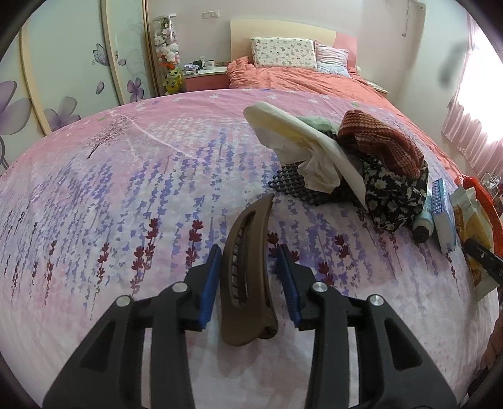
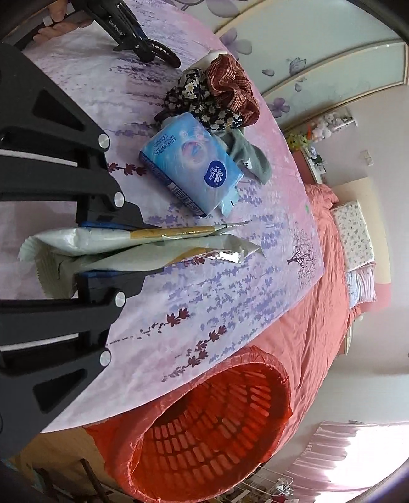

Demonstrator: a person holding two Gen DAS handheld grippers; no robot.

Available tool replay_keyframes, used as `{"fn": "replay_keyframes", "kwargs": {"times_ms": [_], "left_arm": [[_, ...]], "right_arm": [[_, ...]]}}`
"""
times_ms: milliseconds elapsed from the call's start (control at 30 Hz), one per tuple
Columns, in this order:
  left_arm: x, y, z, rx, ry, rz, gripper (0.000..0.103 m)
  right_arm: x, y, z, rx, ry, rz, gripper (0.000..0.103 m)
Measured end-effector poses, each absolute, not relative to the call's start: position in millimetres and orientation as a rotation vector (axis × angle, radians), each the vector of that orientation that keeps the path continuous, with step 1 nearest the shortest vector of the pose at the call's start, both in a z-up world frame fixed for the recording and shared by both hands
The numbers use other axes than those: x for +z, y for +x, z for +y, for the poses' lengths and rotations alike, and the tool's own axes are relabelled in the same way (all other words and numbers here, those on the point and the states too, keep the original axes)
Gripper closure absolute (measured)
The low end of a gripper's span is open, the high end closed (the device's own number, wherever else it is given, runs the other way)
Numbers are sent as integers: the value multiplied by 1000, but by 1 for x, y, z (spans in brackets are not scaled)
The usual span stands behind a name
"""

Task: Collect trash
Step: 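Lift the held clip and packet off the bed with both grippers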

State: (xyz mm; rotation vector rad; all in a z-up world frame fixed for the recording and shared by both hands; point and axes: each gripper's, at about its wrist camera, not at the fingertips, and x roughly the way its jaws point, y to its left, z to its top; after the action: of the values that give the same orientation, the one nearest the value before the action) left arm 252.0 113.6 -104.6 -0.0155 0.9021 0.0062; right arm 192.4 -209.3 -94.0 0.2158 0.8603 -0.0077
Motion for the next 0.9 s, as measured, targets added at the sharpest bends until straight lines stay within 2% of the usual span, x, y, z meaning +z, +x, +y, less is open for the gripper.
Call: {"fn": "replay_keyframes", "kwargs": {"times_ms": [467, 567, 733, 767, 833, 867, 900], "left_arm": [[-105, 254, 117, 5, -31, 901, 65], [-105, 252, 123, -12, -64, 895, 56], [-106, 246, 130, 2, -69, 895, 56], [-106, 245, 129, 4, -63, 897, 57], [-106, 245, 128, 11, -50, 900, 65], [-106, 245, 127, 7, -45, 901, 73], [-105, 245, 126, 1, -43, 903, 74]], "right_arm": [[-95, 193, -216, 25, 279, 855, 85], [-95, 193, -214, 15, 255, 858, 85], [-92, 192, -208, -1, 208, 861, 84], [-92, 191, -209, 1, 207, 861, 84], [-92, 188, -210, 6, 210, 861, 84], [-92, 187, -211, 9, 215, 861, 84], [-92, 186, -212, 12, 218, 860, 84]]}}
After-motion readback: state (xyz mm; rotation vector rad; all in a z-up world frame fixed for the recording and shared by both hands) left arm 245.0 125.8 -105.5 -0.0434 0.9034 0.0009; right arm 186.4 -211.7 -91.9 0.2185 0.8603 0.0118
